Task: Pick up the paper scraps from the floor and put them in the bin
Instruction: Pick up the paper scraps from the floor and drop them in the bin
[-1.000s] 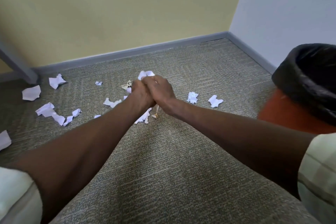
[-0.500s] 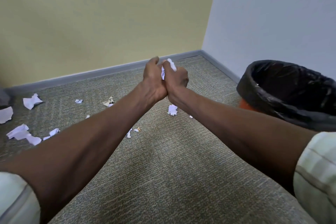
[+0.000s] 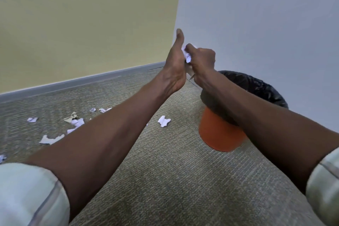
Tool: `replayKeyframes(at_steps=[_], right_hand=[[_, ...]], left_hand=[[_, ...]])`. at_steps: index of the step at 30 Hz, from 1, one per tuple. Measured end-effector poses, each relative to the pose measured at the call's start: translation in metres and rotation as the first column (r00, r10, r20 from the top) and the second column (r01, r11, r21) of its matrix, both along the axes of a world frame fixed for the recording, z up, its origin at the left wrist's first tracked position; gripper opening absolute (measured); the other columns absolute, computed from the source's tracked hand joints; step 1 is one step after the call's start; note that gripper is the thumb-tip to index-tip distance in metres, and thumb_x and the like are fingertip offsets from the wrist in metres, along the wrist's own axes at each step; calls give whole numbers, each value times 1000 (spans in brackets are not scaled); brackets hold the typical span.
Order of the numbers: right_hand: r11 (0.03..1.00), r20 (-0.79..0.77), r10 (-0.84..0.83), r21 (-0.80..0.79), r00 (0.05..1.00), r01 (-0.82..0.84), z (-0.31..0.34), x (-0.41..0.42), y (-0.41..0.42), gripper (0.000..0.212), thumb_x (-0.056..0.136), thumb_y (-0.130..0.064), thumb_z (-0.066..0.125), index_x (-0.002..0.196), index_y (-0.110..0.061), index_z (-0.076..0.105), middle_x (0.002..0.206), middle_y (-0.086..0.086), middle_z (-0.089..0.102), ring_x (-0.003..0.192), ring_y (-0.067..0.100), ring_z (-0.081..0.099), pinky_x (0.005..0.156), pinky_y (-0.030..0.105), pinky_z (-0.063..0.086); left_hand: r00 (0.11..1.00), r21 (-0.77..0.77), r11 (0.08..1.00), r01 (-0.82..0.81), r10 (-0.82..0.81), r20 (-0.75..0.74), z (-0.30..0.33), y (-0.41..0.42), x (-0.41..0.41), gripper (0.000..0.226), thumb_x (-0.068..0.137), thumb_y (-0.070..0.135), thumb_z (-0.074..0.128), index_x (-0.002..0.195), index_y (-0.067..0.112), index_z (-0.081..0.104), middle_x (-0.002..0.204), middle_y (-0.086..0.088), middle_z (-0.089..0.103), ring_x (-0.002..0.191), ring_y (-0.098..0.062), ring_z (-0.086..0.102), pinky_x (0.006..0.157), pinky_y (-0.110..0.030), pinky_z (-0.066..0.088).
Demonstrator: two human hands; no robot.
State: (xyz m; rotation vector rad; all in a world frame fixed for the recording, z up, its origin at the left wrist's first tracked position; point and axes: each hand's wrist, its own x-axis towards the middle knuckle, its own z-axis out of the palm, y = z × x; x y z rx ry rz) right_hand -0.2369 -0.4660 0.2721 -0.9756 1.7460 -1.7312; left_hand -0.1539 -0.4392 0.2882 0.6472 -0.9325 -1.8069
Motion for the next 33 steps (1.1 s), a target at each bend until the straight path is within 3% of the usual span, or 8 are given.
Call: replayKeyframes(at_steps=[3,7,12,16,21,24,29,33], right_hand=[[997,15,-69,-17,998,69,14,-29,5,22,74,-21,71,57,-11,60,53,0,55,45,13,50,45,18,37],[972,72,-234,-15,969,236,24,-73,1,19,71,-26,70,68,-8,66,63,2,62,52,16,55,49,21,40],[907,-140,-368,165,919,388,-2,-129,5,24,78,-31,62,75,-8,65,85,5,69,68,20,63,51,21,43],[836,-275,-139,483,951,262,-41,-156,4,48,82,-39,60,115,-4,66,114,14,68,101,32,65,89,40,55],[836,-577,-64,415,814,360,-45,-146,-9,32,81,-33,49,97,-8,59,95,15,59,99,30,59,77,33,43],[923,-673,-73,234,736,305,-52,-128,-28,32,89,-27,52,112,-7,61,117,13,58,112,27,52,90,31,39],[998,-795,-31,9,605,63,-81,-79,-54,19,90,-21,52,99,-9,65,104,8,58,96,19,54,85,32,45],[976,-796,215,194,566,-99,-127,-46,-78,15,86,-16,54,90,-8,66,94,8,66,90,22,60,76,31,46]], left_hand=[[999,-4,999,43,-43,-6,6,1,-14,68,102,55,33,55,21,67,55,6,66,66,-9,68,75,-18,54],[991,154,987,33,-12,-136,9,-2,-27,64,98,57,46,133,4,50,139,-17,49,125,-25,54,111,-35,38],[943,365,910,194,-71,-324,-21,-18,-30,78,94,54,55,137,-8,35,134,-27,48,113,-36,61,93,-41,54],[950,431,886,171,-33,-310,-49,-23,-18,72,97,45,54,140,-8,32,134,-28,46,116,-40,57,104,-46,48],[998,437,898,-46,62,-22,-88,-39,9,23,97,-5,47,119,-9,51,129,-23,50,113,-26,60,97,-35,55],[984,433,886,-165,116,138,-121,-49,25,27,92,-16,46,118,-11,54,112,-22,58,103,-27,67,89,-31,59],[906,433,841,-324,145,397,-184,-71,63,30,97,-9,43,123,-2,55,96,-15,64,74,-26,71,61,-29,62],[690,223,912,-344,84,719,-227,-93,96,31,99,4,43,125,-4,59,81,-6,60,64,-15,55,50,-19,43]])
